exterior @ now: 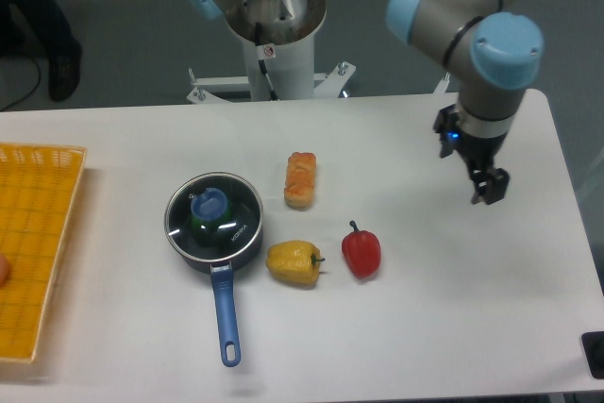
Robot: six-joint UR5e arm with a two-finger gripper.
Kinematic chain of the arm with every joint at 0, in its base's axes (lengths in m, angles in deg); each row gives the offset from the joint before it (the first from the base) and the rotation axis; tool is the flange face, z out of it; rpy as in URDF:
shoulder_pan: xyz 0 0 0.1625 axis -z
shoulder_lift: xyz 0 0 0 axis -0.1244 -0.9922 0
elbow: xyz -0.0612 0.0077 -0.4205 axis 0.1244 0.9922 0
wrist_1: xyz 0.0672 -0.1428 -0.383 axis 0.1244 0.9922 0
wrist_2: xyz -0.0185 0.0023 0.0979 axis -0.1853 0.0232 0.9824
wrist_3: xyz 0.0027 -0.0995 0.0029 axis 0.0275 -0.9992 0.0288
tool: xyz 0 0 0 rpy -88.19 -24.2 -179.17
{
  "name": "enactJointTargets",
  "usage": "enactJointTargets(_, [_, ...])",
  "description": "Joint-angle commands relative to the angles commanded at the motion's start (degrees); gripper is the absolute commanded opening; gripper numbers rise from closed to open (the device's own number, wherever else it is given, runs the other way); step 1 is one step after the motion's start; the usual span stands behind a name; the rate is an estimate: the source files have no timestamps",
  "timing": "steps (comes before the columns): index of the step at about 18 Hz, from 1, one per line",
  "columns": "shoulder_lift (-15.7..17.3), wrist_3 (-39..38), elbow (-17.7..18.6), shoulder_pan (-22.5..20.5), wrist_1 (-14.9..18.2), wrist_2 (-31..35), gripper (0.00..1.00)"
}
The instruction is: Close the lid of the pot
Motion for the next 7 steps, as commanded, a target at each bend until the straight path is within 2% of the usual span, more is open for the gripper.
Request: enactJointTargets(7, [-1.32, 0.62, -0.26, -0.88, -0.18, -0.09, 1.0])
